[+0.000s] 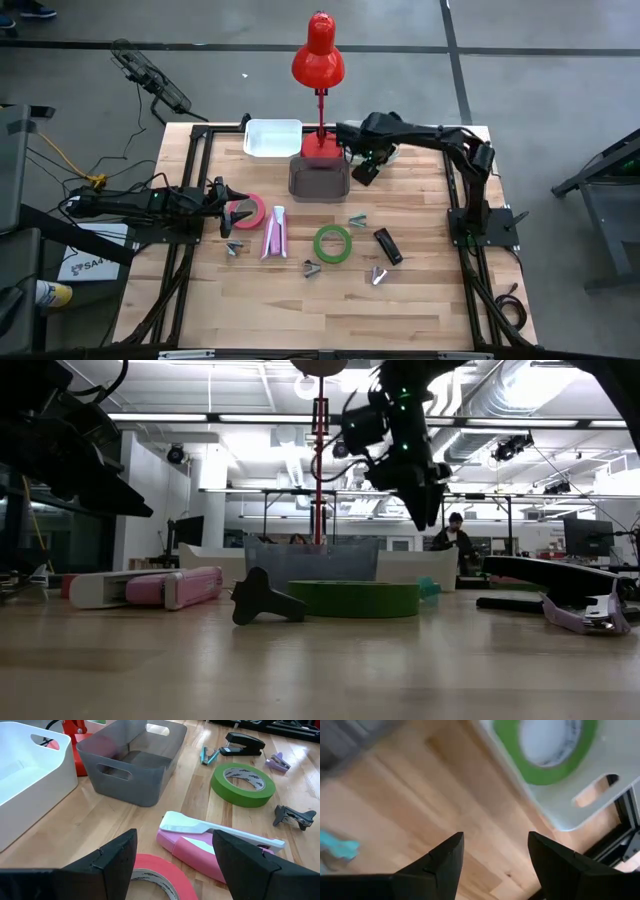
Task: Pick and place Stapler, Stapler remover, tape
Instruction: Put the black stapler into the black bin
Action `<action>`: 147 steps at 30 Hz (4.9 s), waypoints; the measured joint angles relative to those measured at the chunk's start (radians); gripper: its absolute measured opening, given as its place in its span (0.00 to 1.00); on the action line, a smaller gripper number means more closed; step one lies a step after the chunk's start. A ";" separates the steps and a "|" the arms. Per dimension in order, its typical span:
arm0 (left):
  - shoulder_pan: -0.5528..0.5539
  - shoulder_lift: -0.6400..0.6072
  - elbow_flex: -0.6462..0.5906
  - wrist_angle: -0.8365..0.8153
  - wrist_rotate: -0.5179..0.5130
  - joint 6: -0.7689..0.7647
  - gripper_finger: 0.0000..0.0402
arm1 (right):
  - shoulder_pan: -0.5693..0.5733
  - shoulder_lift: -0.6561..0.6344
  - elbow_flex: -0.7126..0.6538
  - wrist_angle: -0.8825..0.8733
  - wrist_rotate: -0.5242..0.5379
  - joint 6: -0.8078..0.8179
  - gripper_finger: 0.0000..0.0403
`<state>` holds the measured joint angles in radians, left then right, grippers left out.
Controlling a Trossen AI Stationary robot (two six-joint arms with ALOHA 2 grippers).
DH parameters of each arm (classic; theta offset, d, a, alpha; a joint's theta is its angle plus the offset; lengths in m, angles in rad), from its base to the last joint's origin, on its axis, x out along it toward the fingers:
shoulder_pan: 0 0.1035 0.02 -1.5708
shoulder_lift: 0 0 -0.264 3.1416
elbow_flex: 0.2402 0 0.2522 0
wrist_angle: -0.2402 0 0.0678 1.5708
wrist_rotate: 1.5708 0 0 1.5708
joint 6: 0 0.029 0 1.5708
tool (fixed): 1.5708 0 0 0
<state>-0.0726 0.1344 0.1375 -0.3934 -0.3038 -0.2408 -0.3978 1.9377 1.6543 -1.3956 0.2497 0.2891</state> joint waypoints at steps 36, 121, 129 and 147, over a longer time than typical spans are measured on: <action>0.000 0.000 0.000 0.000 0.000 0.000 0.64 | 0.504 -0.440 -0.634 0.355 -0.121 0.591 0.58; 0.000 0.000 0.000 0.000 0.000 0.000 0.64 | 0.555 -0.227 -0.730 0.619 -0.335 0.726 0.32; 0.000 0.000 0.000 0.000 0.000 0.000 0.64 | 0.538 -0.274 -0.676 0.561 -0.329 0.628 0.32; 0.000 0.000 0.000 0.000 0.000 0.000 0.64 | 0.340 -0.274 -0.376 0.441 -0.264 -0.012 0.32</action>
<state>-0.0723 0.1343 0.1375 -0.3935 -0.3037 -0.2407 -0.0577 1.6642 1.2778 -0.9550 -0.0144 0.2772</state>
